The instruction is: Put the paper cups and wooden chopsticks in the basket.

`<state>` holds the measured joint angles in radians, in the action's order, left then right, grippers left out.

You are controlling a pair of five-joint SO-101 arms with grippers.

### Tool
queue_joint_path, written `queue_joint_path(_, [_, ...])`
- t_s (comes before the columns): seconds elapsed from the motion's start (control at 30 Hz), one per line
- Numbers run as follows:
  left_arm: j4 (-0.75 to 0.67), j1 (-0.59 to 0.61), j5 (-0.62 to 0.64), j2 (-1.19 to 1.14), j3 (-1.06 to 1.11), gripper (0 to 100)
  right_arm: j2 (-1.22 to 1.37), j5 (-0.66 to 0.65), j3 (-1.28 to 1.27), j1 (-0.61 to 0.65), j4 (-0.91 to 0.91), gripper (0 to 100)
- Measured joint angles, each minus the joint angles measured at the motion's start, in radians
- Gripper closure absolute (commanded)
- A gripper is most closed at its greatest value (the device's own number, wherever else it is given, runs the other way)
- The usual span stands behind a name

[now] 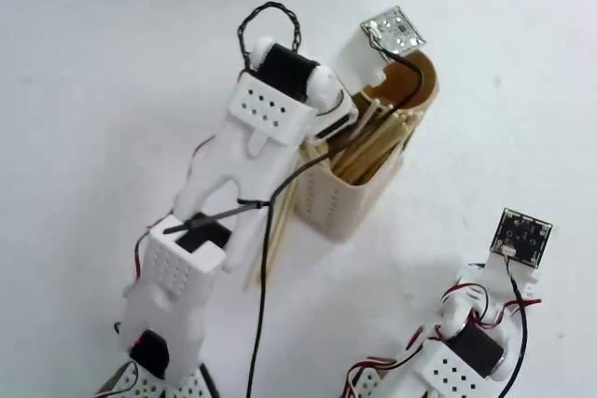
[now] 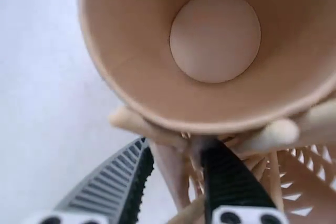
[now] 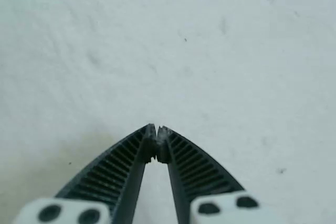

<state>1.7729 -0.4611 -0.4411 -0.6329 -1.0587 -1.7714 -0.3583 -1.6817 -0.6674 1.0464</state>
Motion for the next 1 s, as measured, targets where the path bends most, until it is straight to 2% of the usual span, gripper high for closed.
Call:
queue_joint_path(0.07, [0.002, -0.003, -0.014, -0.014, -0.018, 99, 0.000, 0.000, 0.000, 0.000, 0.000, 98.1])
queue_joint_path(0.1, [-0.008, -0.005, -0.015, -0.026, -0.021, 97, 0.000, 0.000, 0.000, 0.000, 0.000, 98.1])
queue_joint_path(0.3, [-0.043, -0.014, -0.011, -0.034, -0.026, 98, 0.000, 0.000, 0.000, 0.000, 0.000, 98.1])
queue_joint_path(0.63, [-0.012, -0.017, 0.110, -0.077, -0.190, 98, 0.000, 0.000, 0.000, 0.000, 0.000, 98.1])
queue_joint_path(1.0, [-0.011, -0.012, 0.207, -0.086, -0.247, 98, 0.000, 0.000, 0.000, 0.000, 0.000, 98.1])
